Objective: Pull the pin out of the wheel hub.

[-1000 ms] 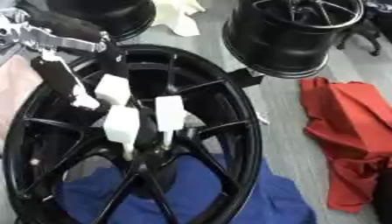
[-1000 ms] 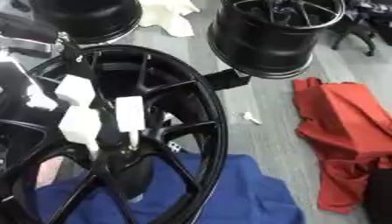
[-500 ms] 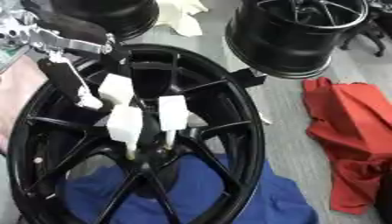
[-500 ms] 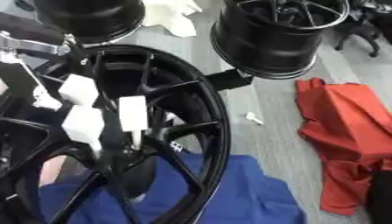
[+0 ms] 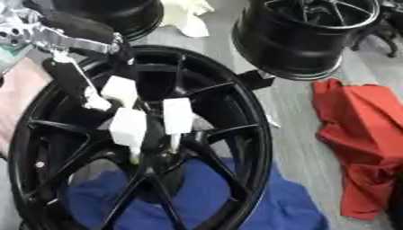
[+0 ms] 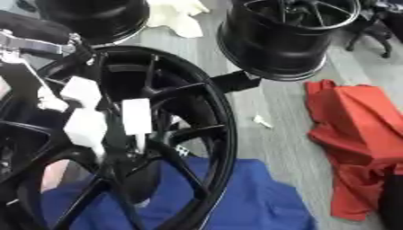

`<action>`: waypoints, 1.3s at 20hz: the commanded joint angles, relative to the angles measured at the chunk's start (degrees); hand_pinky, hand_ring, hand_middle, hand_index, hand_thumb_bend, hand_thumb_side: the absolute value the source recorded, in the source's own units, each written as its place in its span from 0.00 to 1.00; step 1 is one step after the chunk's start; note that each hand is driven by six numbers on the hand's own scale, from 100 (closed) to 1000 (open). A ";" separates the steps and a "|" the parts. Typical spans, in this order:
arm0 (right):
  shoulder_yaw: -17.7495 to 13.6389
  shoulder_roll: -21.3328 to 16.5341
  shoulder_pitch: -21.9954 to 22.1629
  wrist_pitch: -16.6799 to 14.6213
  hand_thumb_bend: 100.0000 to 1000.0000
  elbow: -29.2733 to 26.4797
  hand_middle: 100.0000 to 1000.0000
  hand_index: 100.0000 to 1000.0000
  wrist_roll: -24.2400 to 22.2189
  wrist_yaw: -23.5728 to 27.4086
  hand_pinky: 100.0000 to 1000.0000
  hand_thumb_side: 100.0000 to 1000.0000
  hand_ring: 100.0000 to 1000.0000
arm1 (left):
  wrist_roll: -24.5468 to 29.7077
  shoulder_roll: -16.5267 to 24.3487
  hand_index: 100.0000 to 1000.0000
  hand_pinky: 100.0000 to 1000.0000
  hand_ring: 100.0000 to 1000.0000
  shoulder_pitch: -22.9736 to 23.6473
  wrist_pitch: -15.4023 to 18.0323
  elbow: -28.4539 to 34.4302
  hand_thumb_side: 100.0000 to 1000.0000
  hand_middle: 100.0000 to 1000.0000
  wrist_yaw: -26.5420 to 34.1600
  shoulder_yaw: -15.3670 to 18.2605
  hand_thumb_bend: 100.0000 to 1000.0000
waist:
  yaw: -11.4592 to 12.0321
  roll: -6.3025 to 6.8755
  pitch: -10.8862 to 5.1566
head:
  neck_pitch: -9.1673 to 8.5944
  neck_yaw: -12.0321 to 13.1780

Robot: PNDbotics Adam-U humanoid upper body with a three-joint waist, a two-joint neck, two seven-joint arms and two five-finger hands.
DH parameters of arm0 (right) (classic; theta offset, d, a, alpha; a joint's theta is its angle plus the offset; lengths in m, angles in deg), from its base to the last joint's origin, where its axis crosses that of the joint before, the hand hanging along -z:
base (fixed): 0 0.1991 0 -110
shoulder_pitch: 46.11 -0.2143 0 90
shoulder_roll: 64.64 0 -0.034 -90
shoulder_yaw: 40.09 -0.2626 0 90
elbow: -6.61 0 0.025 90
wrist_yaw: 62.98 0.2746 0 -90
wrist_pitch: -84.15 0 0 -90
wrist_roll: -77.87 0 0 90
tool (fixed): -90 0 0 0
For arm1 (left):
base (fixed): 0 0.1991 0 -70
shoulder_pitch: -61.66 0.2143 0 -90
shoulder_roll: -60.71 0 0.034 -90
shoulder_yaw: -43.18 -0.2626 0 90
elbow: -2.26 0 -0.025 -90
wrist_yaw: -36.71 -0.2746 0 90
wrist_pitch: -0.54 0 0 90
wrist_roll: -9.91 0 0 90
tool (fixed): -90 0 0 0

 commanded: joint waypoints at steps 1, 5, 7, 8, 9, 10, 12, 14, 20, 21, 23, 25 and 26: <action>-0.99 -1.48 -0.35 0.14 0.00 -0.69 0.30 0.53 0.10 0.15 0.29 0.19 0.26 | -0.02 0.56 0.70 0.65 0.56 -1.23 -0.16 0.61 0.20 0.53 0.12 0.19 0.28 | -0.18 0.08 -0.79 | -0.21 0.24; -1.04 -1.40 -0.30 0.15 0.00 -0.63 0.30 0.53 0.11 0.21 0.29 0.19 0.26 | -0.02 0.47 0.68 0.62 0.49 -1.22 -0.21 0.48 0.10 0.46 0.17 0.15 0.24 | -0.24 0.09 -0.77 | -0.22 0.27; -1.08 -1.32 -0.23 0.19 0.00 -0.55 0.30 0.53 0.11 0.24 0.29 0.19 0.26 | -0.02 0.36 0.64 0.59 0.44 -1.23 -0.59 0.41 0.05 0.41 0.52 0.17 0.20 | -0.28 0.07 -0.75 | -0.23 0.29; -1.12 -1.27 -0.21 0.21 0.00 -0.51 0.30 0.53 0.12 0.24 0.29 0.20 0.26 | -0.02 0.33 0.62 0.58 0.42 -1.22 -0.80 0.42 0.02 0.39 0.77 0.15 0.19 | -0.28 0.07 -0.74 | -0.21 0.31; -1.18 -1.22 -0.19 0.24 0.00 -0.48 0.30 0.53 0.18 0.24 0.29 0.20 0.26 | -0.02 0.34 0.60 0.57 0.40 -1.20 -0.99 0.46 0.00 0.37 0.97 0.11 0.19 | -0.28 0.07 -0.73 | -0.20 0.33; -1.22 -1.19 -0.18 0.28 0.00 -0.45 0.30 0.53 0.24 0.25 0.29 0.20 0.26 | -0.02 0.36 0.58 0.56 0.39 -1.18 -1.15 0.51 0.00 0.36 1.10 0.04 0.18 | -0.28 0.07 -0.71 | -0.16 0.34; -1.26 -1.18 -0.15 0.35 0.00 -0.37 0.30 0.53 0.29 0.28 0.29 0.20 0.26 | -0.02 0.36 0.53 0.53 0.35 -1.16 -1.46 0.62 0.00 0.32 1.42 0.02 0.15 | -0.29 0.06 -0.72 | -0.05 0.34; -1.28 -1.17 -0.15 0.38 0.00 -0.32 0.30 0.53 0.29 0.29 0.29 0.20 0.26 | -0.02 0.37 0.49 0.51 0.33 -1.17 -1.88 0.74 0.00 0.29 1.85 0.08 0.13 | -0.28 0.05 -0.73 | -0.02 0.35; -1.33 -1.18 -0.13 0.41 0.00 -0.26 0.30 0.53 0.31 0.35 0.29 0.20 0.26 | -0.02 0.81 0.37 0.46 0.28 -1.23 -2.65 1.30 0.00 0.22 1.92 0.51 0.19 | -0.22 0.10 -0.79 | 0.11 0.35; -1.33 -1.18 -0.12 0.41 0.00 -0.26 0.30 0.53 0.32 0.36 0.29 0.20 0.26 | -0.02 0.89 0.35 0.45 0.28 -1.22 -2.76 1.40 0.00 0.21 1.87 0.72 0.21 | -0.22 0.10 -0.80 | 0.10 0.34; -1.35 -1.17 -0.07 0.42 0.00 -0.22 0.30 0.53 0.33 0.37 0.29 0.20 0.25 | -0.02 0.99 0.32 0.44 0.26 -1.24 -3.17 1.49 0.00 0.19 1.85 1.30 0.22 | -0.21 0.10 -0.82 | 0.11 0.32; -1.37 -1.15 -0.04 0.41 0.00 -0.20 0.30 0.53 0.34 0.39 0.29 0.20 0.25 | -0.02 1.04 0.30 0.42 0.25 -1.33 -3.56 1.66 0.00 0.18 1.99 1.96 0.23 | -0.20 0.09 -0.84 | 0.11 0.32; -1.39 -1.14 -0.03 0.40 0.00 -0.19 0.30 0.53 0.34 0.39 0.29 0.20 0.25 | -0.02 1.07 0.30 0.41 0.25 -1.40 -3.74 1.77 0.00 0.18 2.05 2.34 0.25 | -0.17 0.08 -0.85 | 0.12 0.32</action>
